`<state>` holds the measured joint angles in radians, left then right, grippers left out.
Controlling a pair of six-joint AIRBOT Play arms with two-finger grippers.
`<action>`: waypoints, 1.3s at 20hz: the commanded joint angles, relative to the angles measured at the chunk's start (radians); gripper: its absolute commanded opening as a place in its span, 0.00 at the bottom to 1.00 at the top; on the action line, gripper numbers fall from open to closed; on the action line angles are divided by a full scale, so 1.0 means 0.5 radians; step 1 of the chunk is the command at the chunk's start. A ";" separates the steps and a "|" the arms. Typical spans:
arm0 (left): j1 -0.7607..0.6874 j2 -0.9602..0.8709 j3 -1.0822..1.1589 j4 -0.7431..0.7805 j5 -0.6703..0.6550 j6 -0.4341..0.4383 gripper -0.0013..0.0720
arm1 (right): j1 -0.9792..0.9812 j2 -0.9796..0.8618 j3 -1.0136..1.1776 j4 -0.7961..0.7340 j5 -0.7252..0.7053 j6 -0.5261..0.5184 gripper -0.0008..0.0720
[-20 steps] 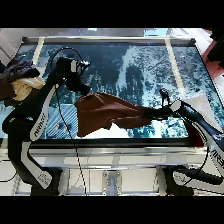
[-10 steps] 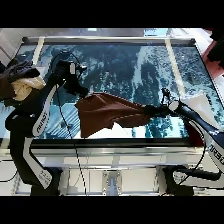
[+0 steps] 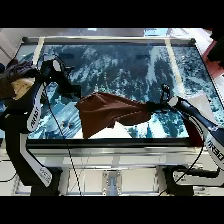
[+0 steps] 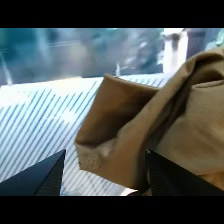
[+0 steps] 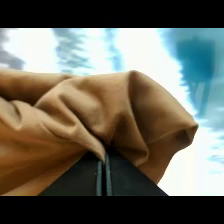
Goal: Fold the shirts.
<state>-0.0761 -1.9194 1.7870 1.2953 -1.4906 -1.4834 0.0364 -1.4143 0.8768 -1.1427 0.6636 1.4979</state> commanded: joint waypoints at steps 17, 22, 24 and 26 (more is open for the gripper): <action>0.050 -0.208 0.019 -0.362 -0.086 0.241 0.03 | 0.001 0.013 0.887 -0.259 0.536 -0.006 0.06; 0.053 -0.050 0.436 -0.452 -0.024 0.246 0.03 | 0.001 0.192 1.229 -0.472 0.682 -0.006 0.06; 0.057 0.101 0.631 -0.449 -0.009 0.256 0.03 | 0.001 0.313 1.364 -0.533 0.778 -0.007 0.06; 0.079 0.354 0.629 -0.414 0.038 0.330 0.03 | 0.001 0.446 1.489 -0.622 0.887 -0.011 0.06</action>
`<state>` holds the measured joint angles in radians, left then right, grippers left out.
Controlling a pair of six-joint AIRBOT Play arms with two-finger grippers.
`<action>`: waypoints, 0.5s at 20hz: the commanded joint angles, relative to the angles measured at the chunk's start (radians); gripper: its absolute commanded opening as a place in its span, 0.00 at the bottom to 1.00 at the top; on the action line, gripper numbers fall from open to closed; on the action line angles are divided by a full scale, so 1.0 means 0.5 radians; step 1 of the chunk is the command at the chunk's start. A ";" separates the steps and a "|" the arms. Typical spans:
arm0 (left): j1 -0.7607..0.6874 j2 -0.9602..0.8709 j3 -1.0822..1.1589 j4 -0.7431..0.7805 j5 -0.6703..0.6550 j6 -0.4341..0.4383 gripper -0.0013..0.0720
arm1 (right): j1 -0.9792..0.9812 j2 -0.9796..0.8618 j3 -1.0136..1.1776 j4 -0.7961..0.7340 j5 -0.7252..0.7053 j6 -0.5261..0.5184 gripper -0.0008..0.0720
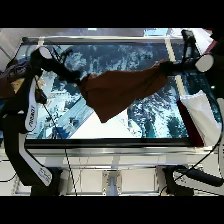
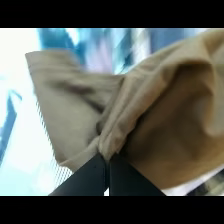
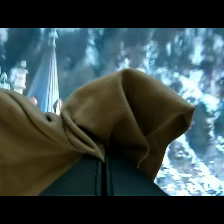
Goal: Fold the shirts.
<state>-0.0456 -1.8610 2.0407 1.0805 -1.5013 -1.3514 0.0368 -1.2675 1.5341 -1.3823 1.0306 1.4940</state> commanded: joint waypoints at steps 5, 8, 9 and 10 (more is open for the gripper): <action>0.074 0.910 0.121 0.314 0.077 0.086 0.03 | 0.001 0.549 0.417 -0.273 0.312 -0.004 0.06; 0.072 1.257 0.121 0.291 0.220 0.082 0.03 | 0.001 0.759 0.438 -0.220 0.326 -0.004 0.06; 0.056 1.325 0.121 0.282 0.241 0.067 0.03 | 0.001 0.798 0.438 -0.188 0.326 -0.004 0.06; 0.027 1.370 0.121 0.265 0.230 0.063 0.03 | 0.001 0.821 0.438 -0.149 0.320 -0.005 0.06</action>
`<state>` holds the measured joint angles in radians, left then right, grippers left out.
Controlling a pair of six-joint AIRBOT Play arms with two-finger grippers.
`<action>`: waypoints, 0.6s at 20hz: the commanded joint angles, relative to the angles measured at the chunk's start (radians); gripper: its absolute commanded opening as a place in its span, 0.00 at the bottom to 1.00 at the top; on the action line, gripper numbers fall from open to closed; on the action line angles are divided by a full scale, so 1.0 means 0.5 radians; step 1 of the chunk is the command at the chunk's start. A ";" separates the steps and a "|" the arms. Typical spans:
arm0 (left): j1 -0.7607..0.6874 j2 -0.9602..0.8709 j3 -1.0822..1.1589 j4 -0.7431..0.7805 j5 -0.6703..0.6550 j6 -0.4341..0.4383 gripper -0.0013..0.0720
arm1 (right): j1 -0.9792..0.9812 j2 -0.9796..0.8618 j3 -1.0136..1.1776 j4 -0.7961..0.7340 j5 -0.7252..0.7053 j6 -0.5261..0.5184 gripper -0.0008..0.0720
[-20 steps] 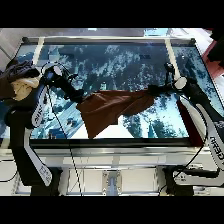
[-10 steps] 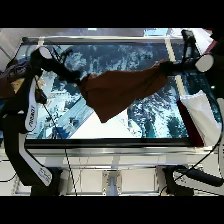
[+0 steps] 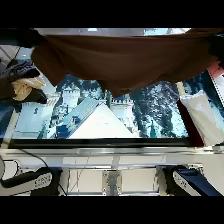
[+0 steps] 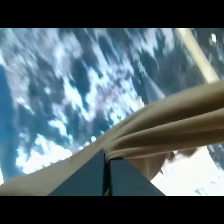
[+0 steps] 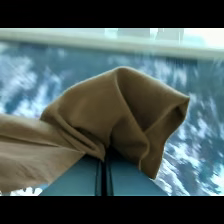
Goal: Fold the shirts.
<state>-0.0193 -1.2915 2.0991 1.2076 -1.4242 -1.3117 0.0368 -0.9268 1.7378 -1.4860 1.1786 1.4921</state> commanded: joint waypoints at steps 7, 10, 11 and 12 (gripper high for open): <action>-0.276 0.111 -0.629 -0.063 -0.010 0.060 0.03 | 0.001 -0.092 0.027 0.161 -0.145 -0.001 0.06; -0.286 -0.118 -0.897 0.002 0.117 0.059 0.03 | 0.002 -0.405 -0.041 0.163 -0.223 0.000 0.06; -0.286 -0.208 -0.951 0.020 0.178 0.059 0.03 | 0.002 -0.518 -0.099 0.165 -0.271 0.001 0.06; -0.286 -0.316 -0.987 0.035 0.233 0.058 0.03 | 0.002 -0.649 -0.176 0.184 -0.340 0.003 0.06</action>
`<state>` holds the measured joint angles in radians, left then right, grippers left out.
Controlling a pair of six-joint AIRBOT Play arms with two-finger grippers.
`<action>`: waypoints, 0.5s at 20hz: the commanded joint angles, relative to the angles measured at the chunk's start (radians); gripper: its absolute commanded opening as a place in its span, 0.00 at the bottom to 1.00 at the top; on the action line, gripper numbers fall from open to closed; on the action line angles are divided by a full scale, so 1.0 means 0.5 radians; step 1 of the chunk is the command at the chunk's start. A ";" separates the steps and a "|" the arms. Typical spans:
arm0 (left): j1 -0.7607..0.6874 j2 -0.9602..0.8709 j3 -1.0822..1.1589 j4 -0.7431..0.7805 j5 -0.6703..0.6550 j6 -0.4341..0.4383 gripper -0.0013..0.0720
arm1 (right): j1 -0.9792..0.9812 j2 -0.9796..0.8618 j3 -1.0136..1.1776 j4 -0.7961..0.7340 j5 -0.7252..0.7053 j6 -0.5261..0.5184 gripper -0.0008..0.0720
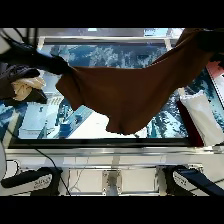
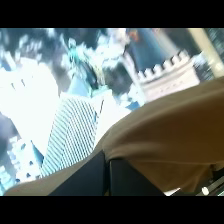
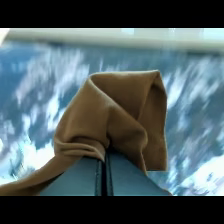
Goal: Fold the shirts.
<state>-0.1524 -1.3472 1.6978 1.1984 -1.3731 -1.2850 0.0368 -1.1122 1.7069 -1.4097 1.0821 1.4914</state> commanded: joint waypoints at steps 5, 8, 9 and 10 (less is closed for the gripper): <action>-0.020 -0.716 -0.196 0.050 0.378 -0.031 0.03 | 0.002 -0.881 -0.414 0.366 -0.643 0.018 0.11; -0.019 -0.799 -0.191 0.060 0.622 -0.117 0.15 | 0.001 -1.051 -0.434 0.625 -0.920 0.033 0.64; -0.018 -0.797 -0.155 0.074 0.673 -0.116 0.38 | -0.001 -1.046 -0.430 0.636 -0.972 0.033 0.64; -0.018 -0.797 -0.079 0.108 0.691 -0.116 0.63 | -0.011 -1.020 -0.421 0.615 -0.992 0.030 0.64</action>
<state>-0.1616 -1.7123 1.6230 1.2293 -1.1217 -1.3277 0.0357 -1.5795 1.5078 -1.1713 0.6987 1.5040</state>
